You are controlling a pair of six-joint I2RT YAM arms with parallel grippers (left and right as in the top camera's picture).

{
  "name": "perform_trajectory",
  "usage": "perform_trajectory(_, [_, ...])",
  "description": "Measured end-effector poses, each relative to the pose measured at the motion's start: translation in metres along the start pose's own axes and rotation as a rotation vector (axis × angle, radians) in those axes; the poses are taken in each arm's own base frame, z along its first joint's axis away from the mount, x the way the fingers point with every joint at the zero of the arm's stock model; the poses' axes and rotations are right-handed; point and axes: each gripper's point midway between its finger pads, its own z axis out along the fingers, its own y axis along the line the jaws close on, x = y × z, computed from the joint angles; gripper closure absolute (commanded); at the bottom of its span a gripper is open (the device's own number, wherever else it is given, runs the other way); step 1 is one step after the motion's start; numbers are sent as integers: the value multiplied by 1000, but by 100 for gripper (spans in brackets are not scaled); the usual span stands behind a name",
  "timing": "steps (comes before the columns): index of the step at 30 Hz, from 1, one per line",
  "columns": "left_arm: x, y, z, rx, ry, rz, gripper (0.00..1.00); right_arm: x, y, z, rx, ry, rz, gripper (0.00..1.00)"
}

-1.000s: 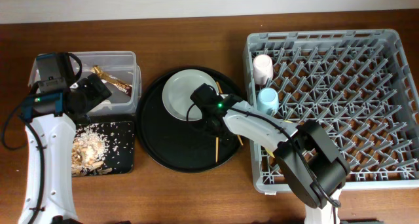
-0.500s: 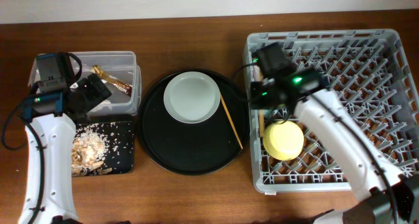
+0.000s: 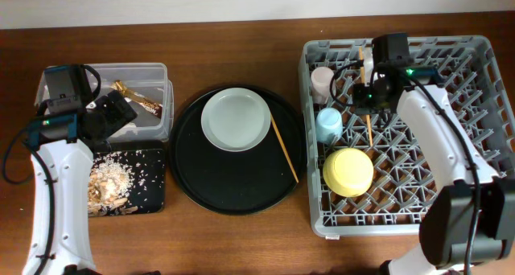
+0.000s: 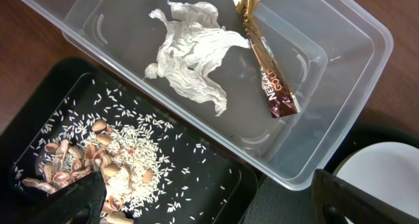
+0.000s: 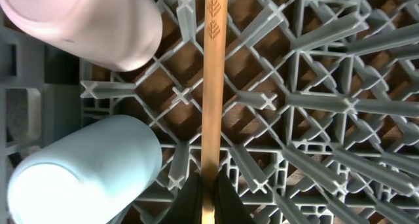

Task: Sort waste into correct bins and load items into the dishwasher rack
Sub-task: 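Carry the chopstick into the rack and stand it upright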

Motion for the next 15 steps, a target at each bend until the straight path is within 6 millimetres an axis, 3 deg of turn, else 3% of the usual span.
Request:
perform_trajectory(5, [0, 0, 0, 0, 0, 0, 1, 3, 1, 8, -1, 22, -11, 71])
perform_trajectory(9, [0, 0, 0, 0, 0, 0, 1, 8, 1, 6, -2, 46, -12, 70])
perform_trajectory(10, [0, 0, 0, 0, 0, 0, 1, 16, 2, 1, -4, 91, -18, 70])
perform_trajectory(13, [0, 0, 0, 0, -1, 0, 1, 7, 22, -35, -47, 108, -58, 69])
perform_trajectory(15, [0, 0, 0, 0, 0, 0, 1, -5, 61, -59, -121, 62, -132, 69])
